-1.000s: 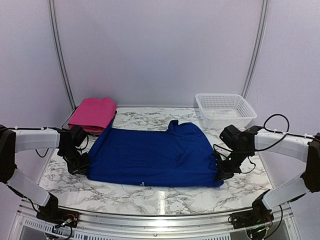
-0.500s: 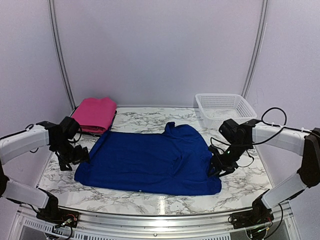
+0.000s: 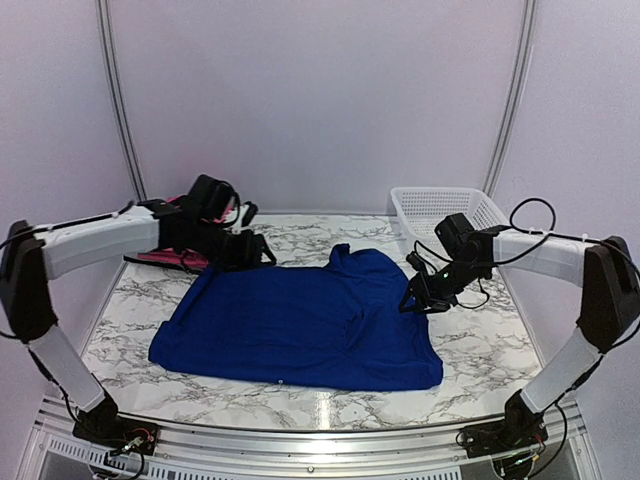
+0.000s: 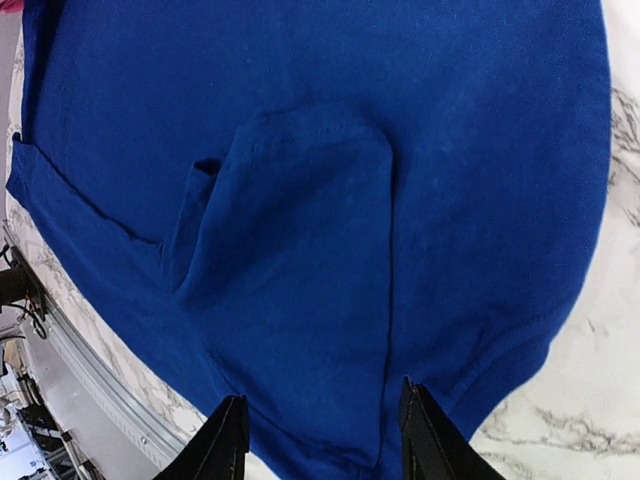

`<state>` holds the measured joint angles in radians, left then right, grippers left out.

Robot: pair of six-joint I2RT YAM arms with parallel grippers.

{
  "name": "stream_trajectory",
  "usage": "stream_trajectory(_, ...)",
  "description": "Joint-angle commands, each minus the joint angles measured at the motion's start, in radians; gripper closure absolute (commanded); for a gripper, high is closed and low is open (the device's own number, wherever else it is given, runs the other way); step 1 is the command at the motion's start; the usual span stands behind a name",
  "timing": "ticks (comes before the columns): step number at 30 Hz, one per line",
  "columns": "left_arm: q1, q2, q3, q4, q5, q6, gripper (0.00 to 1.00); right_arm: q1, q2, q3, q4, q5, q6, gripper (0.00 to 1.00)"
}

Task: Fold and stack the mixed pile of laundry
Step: Adjust the 1/3-folded T-shirt at the center of the board.

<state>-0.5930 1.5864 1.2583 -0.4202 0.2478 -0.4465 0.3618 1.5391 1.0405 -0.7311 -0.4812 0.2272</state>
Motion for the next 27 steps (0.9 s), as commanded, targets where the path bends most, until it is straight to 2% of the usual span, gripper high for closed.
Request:
stream_trajectory(1, -0.120, 0.280, 0.192, 0.097, 0.105, 0.070, 0.45, -0.017, 0.092, 0.086, 0.128, -0.011, -0.027, 0.53)
stream_trajectory(5, -0.189, 0.476, 0.354, 0.096, 0.147, 0.071, 0.51, -0.026, 0.190, 0.147, 0.145, -0.022, -0.047, 0.56)
stream_trajectory(9, -0.240, 0.591, 0.448, 0.093, 0.168, 0.069, 0.51, -0.027, 0.250, 0.185, 0.144, -0.025, -0.058, 0.57)
stream_trajectory(23, -0.280, 0.739, 0.507, 0.086, 0.162, 0.027, 0.47, -0.026, 0.333, 0.184, 0.193, -0.088, -0.048, 0.57)
stream_trajectory(27, -0.282, 0.760, 0.524, 0.085, 0.164, 0.019, 0.51, -0.026, 0.351, 0.184, 0.195, -0.090, -0.053, 0.57)
